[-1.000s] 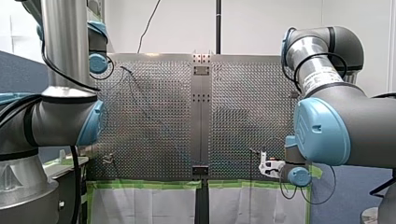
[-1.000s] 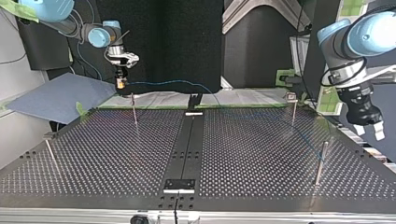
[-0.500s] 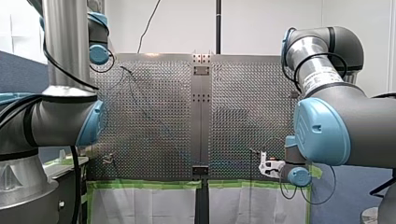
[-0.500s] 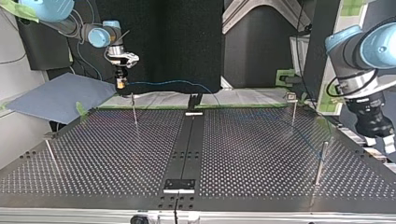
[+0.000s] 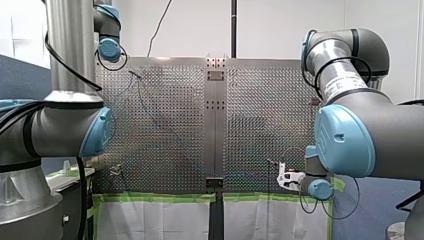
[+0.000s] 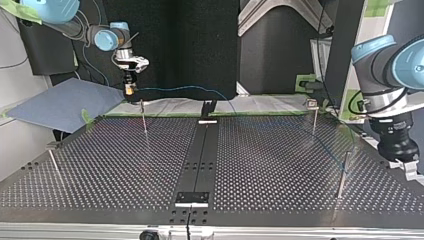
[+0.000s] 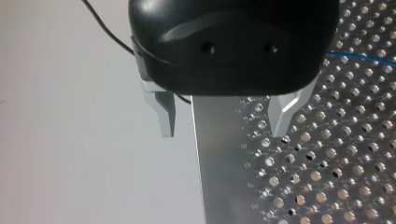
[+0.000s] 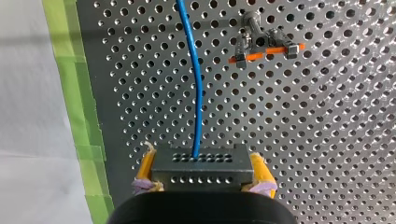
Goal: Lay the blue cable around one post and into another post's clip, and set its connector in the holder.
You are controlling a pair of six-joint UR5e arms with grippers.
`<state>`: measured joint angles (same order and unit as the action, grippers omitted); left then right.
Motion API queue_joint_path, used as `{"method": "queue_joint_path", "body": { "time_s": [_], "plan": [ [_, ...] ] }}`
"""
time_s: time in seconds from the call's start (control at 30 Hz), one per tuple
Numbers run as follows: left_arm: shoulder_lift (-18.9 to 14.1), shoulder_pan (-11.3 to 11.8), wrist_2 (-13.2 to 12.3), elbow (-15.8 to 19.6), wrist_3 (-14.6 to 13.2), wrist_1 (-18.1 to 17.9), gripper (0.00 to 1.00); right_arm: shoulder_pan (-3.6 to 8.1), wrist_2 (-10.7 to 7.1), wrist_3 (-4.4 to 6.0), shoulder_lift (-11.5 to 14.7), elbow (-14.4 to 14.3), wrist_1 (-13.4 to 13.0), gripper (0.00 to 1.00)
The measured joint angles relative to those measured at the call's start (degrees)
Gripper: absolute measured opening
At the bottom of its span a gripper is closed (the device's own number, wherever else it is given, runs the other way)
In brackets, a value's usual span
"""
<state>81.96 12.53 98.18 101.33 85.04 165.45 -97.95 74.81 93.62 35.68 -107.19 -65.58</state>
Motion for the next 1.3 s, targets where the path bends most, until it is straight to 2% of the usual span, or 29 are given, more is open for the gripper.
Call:
{"method": "queue_joint_path", "body": {
  "time_s": [0.63, 0.87, 1.1, 1.3],
  "plan": [
    [-0.66, -2.55, 0.39, -9.05, -8.72, 9.05, 1.0, -0.52, 0.01, 0.0, -0.02, 0.0, 0.0, 0.0],
    [-1.01, -3.68, 0.05, -12.16, -8.91, 12.13, 1.0, -0.53, 0.0, 0.12, -0.02, 0.0, -0.04, 0.0],
    [-1.23, -5.82, -1.8, -15.82, -7.14, 15.89, 1.0, -0.53, 0.0, 0.25, -0.04, 0.0, -0.1, 0.0],
    [-1.32, -7.39, -1.61, -15.31, -6.17, 19.23, 1.0, -0.54, 0.0, 0.27, -0.04, 0.0, -0.09, 0.0]
  ]
}}
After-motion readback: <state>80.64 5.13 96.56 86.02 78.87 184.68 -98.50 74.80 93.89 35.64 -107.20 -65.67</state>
